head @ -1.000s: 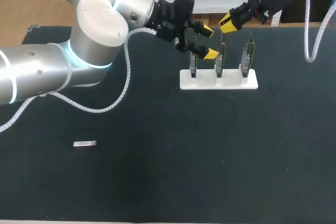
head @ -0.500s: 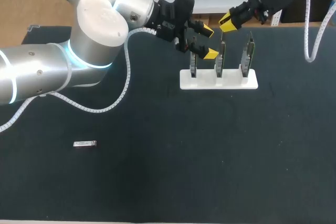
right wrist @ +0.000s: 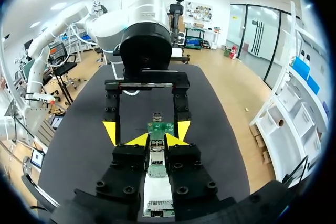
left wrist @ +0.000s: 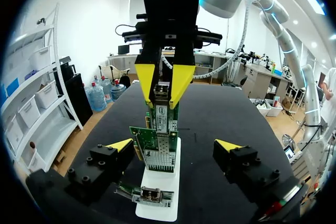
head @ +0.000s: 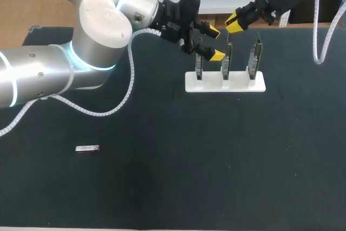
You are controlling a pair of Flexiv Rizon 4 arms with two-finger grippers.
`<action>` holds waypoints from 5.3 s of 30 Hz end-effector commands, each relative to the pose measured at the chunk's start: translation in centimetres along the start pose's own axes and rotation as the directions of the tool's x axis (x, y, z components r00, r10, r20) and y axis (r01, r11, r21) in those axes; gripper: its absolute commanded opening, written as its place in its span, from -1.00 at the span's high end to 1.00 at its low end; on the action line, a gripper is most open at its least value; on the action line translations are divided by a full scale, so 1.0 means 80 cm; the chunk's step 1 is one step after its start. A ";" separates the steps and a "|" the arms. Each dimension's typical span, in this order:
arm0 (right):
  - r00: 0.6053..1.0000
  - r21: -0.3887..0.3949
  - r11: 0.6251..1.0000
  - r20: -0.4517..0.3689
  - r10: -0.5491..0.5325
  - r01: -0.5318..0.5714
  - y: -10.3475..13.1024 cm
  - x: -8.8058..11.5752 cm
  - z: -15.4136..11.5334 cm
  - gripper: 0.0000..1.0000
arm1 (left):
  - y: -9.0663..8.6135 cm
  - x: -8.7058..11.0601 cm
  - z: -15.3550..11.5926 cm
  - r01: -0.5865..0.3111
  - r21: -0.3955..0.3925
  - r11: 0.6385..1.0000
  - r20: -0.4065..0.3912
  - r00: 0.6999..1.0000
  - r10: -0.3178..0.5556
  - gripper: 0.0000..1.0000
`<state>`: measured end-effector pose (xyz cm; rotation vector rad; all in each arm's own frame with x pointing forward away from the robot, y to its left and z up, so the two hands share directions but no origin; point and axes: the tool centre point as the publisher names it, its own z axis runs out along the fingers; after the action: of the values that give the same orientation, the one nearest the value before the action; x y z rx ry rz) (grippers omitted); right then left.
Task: Pick up the optical module with the left hand, and insert it into the network port with the right hand.
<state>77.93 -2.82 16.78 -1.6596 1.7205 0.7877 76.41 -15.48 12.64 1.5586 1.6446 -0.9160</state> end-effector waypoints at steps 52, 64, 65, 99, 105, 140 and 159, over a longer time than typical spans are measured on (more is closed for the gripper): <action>1.000 -0.007 1.000 0.004 -0.006 0.006 0.004 -0.003 0.000 1.00 | 0.002 -0.001 0.001 0.002 0.002 1.000 -0.004 1.000 -0.002 -1.00; 1.000 -0.008 1.000 -0.002 0.004 -0.004 0.003 0.002 0.003 1.00 | 0.002 -0.001 0.001 0.002 0.002 1.000 -0.004 1.000 -0.002 -1.00; 1.000 -0.008 1.000 -0.003 0.004 -0.004 0.004 0.003 0.003 1.00 | 0.002 -0.001 0.001 0.002 0.002 1.000 -0.004 1.000 -0.002 -1.00; 1.000 0.001 1.000 0.005 0.000 0.000 0.004 0.001 0.000 1.00 | 0.002 -0.001 0.001 0.002 0.002 1.000 -0.004 1.000 -0.002 -1.00; 1.000 0.003 1.000 0.009 -0.007 0.007 0.003 -0.002 -0.002 1.00 | 0.002 -0.001 0.001 0.002 0.002 1.000 -0.004 1.000 -0.002 -1.00; 1.000 -0.020 1.000 0.000 0.020 -0.020 0.003 0.008 0.010 1.00 | 0.002 -0.001 0.001 0.002 0.002 1.000 -0.004 1.000 -0.002 -1.00; 1.000 -0.024 0.999 -0.002 0.028 -0.028 0.003 0.011 0.013 1.00 | 0.002 -0.001 0.001 0.002 0.002 1.000 -0.004 1.000 -0.002 -1.00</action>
<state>77.63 -2.60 15.54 -1.6548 1.7451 0.8215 76.41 -15.48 12.64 1.5587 1.6446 -0.9160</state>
